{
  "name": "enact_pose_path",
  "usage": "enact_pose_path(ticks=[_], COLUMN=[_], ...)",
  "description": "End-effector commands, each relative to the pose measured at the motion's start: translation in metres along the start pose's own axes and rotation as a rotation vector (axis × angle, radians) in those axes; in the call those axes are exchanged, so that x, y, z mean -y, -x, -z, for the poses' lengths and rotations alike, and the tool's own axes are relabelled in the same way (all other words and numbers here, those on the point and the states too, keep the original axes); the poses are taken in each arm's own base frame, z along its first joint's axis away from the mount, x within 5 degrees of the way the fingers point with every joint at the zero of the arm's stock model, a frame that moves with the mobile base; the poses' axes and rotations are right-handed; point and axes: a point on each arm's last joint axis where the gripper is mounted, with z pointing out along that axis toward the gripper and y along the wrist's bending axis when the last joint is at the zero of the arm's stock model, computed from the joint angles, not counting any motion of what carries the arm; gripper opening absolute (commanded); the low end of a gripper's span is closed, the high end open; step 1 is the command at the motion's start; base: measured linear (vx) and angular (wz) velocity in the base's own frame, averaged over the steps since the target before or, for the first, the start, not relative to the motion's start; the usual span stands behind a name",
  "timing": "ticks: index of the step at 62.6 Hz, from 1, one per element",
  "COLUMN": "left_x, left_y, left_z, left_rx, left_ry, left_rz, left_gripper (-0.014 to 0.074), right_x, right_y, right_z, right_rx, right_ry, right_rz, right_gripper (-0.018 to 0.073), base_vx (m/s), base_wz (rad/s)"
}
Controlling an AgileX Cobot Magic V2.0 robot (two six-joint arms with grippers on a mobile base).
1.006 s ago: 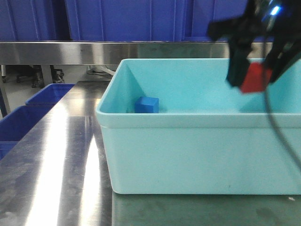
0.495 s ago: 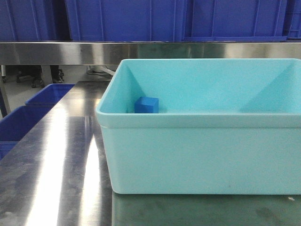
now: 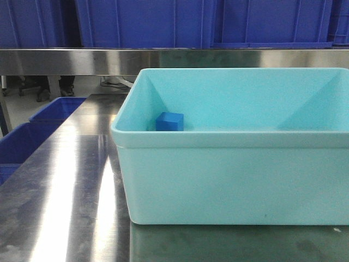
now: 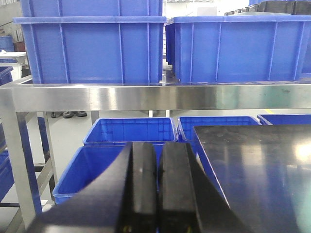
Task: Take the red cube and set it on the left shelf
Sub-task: 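Raise the held red cube out of the tub with the right gripper, then drive the base to the shelf of blue crates holding the red cube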
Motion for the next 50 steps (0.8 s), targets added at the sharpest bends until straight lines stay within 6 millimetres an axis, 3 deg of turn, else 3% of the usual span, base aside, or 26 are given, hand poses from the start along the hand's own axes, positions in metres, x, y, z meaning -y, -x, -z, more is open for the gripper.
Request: enact_pose_path(ticks=[1, 30, 50], left_x=[-0.0002, -0.0002, -0.0002], left_y=[0.0003, 0.0003, 0.0003], left_z=[0.0007, 0.0007, 0.0007], left_rx=[0.073, 0.073, 0.073], left_ry=[0.000, 0.000, 0.000], left_rz=[0.010, 0.010, 0.010], left_gripper=[0.0090, 0.0090, 0.0090], right_x=[-0.0007, -0.0002, -0.0002], right_y=[0.0151, 0.0137, 0.0136], right_z=[0.0024, 0.0022, 0.0022], right_rx=[0.113, 0.098, 0.097], right_ry=[0.008, 0.003, 0.002], right_rz=[0.032, 0.032, 0.032], right_gripper=[0.0191, 0.0191, 0.0191], base_vx=[0.00, -0.01, -0.04], base_wz=[0.00, 0.03, 0.25])
